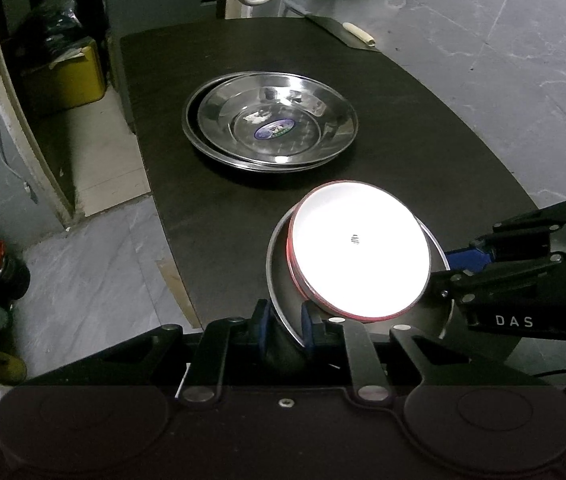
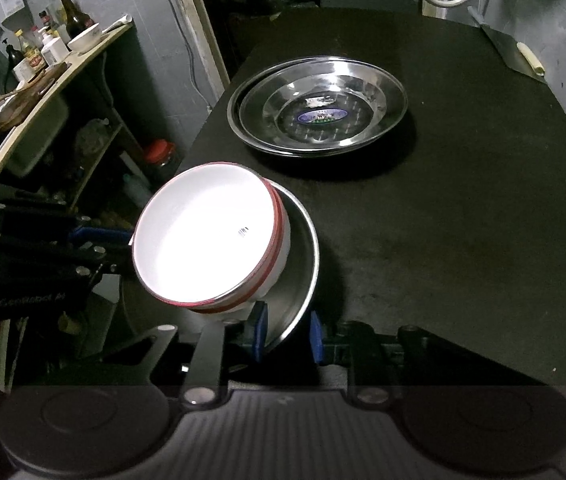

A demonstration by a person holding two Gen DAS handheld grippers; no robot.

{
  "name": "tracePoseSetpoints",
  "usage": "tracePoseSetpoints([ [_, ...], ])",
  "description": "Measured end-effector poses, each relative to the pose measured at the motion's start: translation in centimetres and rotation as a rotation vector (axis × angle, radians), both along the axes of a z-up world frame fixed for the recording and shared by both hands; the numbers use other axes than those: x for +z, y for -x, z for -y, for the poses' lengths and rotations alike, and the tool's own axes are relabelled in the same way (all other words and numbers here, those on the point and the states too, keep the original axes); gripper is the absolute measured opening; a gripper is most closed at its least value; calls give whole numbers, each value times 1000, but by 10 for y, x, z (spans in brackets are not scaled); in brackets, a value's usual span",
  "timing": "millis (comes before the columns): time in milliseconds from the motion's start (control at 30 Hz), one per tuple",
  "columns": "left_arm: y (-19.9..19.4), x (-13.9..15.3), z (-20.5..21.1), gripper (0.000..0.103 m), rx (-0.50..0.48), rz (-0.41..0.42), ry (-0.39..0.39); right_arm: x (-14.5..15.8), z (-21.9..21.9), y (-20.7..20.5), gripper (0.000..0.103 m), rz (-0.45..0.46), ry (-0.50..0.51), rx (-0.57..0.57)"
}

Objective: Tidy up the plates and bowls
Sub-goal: 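Lift the nested bowl stack with both grippers and carry it over the steel plates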

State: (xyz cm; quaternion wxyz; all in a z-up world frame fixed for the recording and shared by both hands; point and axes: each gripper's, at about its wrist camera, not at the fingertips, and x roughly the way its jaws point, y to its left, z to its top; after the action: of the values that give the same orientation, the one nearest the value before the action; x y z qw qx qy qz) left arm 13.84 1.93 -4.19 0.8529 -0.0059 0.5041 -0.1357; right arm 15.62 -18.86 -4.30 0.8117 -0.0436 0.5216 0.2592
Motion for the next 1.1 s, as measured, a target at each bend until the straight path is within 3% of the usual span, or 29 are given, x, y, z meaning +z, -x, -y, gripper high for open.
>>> tracePoseSetpoints([
  [1100, -2, 1, 0, 13, 37, 5, 17, -3, 6, -5, 30, -62, -41, 10],
])
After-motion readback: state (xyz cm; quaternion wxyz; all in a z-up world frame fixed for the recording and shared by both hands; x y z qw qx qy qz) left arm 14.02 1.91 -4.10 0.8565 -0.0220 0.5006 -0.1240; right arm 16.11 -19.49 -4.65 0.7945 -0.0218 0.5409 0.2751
